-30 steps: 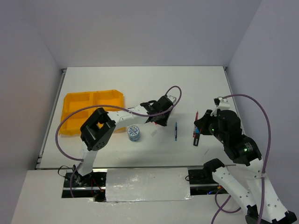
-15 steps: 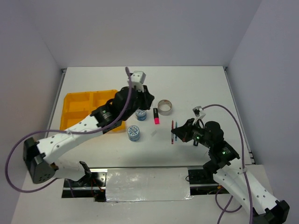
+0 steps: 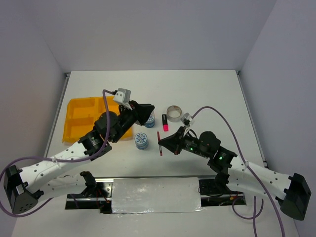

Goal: Sort the stationery into containers
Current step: Close the pen cap on the pen.

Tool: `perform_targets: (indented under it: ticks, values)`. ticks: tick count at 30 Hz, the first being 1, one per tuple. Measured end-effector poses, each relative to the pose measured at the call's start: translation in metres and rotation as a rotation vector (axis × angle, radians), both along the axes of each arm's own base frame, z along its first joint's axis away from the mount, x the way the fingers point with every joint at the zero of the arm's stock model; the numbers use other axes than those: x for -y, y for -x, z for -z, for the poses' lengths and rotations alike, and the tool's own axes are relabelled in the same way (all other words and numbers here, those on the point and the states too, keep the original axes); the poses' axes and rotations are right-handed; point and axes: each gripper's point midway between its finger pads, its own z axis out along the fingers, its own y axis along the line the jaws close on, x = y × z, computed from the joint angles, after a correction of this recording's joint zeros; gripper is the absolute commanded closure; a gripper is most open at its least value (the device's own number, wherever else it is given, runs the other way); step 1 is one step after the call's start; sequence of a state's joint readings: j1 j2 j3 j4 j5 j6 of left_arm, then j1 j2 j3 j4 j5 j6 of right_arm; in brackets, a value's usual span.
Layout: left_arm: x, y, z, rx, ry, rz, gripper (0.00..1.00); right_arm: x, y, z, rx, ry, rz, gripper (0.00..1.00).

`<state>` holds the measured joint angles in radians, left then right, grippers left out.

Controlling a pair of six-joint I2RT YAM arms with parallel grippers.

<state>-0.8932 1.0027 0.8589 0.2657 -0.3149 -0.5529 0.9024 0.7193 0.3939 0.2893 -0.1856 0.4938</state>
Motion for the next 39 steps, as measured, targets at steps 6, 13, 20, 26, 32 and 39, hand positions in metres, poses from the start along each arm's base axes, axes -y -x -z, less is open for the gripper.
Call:
perform_targets:
  ticks: [6, 13, 20, 26, 32, 39]
  values:
    - [0.000, 0.009, -0.007, 0.041, 0.041, 0.041, 1.00, -0.013, -0.009, -0.014, 0.041, -0.005, 0.021, 1.00]
    - [0.000, 0.017, -0.008, 0.066, 0.066, 0.075, 1.00, -0.014, -0.012, -0.029, 0.080, -0.027, 0.038, 1.00]
    - [0.004, 0.021, -0.005, 0.074, 0.070, 0.105, 1.00, -0.017, -0.018, -0.038, 0.093, -0.027, 0.054, 1.00]
    - [0.007, 0.024, -0.008, 0.088, 0.080, 0.132, 1.00, -0.019, -0.020, -0.036, 0.087, -0.020, 0.056, 1.00]
    - [0.007, 0.025, -0.007, 0.089, 0.079, 0.137, 1.00, -0.019, -0.022, -0.037, 0.085, -0.016, 0.066, 1.00]
    - [0.008, 0.025, -0.002, 0.091, 0.070, 0.141, 1.00, -0.019, -0.023, -0.041, 0.088, -0.021, 0.071, 1.00]
